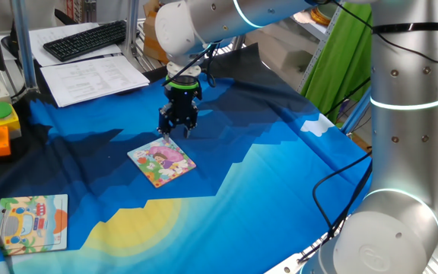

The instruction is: Assemble one piece of a puzzle

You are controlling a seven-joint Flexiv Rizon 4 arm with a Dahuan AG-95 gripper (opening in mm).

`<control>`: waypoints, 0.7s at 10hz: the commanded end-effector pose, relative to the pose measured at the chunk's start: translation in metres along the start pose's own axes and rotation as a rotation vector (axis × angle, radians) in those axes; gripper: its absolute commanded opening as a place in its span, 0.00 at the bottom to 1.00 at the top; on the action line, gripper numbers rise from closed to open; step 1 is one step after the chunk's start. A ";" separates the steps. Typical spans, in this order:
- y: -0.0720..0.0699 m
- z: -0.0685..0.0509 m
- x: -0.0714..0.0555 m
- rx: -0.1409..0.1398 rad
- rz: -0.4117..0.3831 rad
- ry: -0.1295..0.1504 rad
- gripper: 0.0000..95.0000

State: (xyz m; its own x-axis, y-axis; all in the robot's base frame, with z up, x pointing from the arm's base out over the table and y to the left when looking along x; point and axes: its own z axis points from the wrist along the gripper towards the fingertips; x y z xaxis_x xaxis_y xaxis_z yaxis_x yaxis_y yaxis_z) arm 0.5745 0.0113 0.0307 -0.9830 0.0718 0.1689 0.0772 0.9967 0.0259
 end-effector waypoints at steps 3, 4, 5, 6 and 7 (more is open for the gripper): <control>0.001 -0.001 0.000 0.001 0.001 0.013 0.00; 0.002 -0.001 0.001 0.001 -0.001 0.032 0.00; 0.002 -0.001 0.001 0.002 -0.006 0.043 0.00; 0.002 -0.001 0.001 0.003 -0.009 0.044 0.00; 0.002 -0.001 0.001 0.006 0.001 0.051 0.00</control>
State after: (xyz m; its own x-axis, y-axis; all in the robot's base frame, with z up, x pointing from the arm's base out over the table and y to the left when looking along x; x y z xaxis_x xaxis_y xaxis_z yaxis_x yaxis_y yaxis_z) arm 0.5776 0.0139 0.0307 -0.9707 0.0657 0.2309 0.0732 0.9970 0.0239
